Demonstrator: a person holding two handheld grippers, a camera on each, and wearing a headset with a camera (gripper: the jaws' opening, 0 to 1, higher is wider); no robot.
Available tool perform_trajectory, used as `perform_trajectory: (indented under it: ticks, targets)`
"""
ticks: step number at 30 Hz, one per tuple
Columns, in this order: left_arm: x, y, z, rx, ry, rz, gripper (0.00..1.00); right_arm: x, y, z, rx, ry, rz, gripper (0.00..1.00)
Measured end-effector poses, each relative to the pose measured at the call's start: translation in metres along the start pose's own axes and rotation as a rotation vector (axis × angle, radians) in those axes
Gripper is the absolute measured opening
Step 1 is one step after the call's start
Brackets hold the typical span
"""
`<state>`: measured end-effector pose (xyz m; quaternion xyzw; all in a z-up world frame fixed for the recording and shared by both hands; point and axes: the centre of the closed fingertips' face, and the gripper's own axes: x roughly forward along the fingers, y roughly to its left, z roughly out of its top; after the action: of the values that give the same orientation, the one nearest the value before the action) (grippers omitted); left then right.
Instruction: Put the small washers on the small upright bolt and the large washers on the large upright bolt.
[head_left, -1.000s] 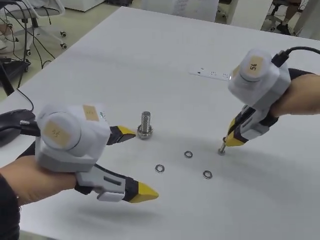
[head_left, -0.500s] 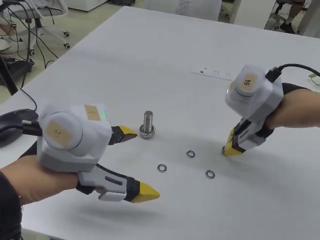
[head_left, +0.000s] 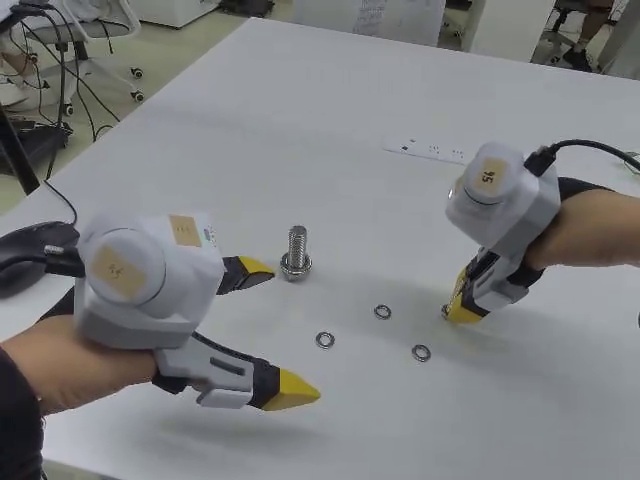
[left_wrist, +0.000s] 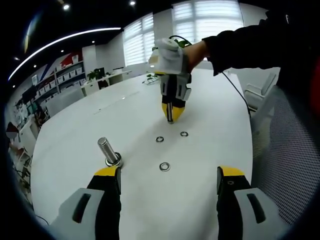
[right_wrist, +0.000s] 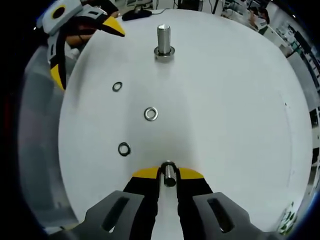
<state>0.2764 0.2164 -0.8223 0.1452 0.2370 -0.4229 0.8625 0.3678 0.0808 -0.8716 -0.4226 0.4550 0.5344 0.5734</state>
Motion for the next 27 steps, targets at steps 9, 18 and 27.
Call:
perform_trajectory:
  ticks: [9, 18, 27]
  targets:
    - [-0.001, -0.001, 0.001, 0.002, -0.003, 0.002, 0.78, -0.002, 0.007, 0.002, -0.017, -0.007, 0.012, 0.15]
    - [-0.002, -0.002, 0.003, 0.008, -0.007, 0.003, 0.78, -0.016, 0.006, 0.006, -0.037, -0.019, -0.011, 0.17]
    - [-0.002, -0.002, 0.005, 0.013, -0.011, 0.005, 0.78, -0.032, 0.009, 0.013, -0.074, -0.038, -0.043, 0.19]
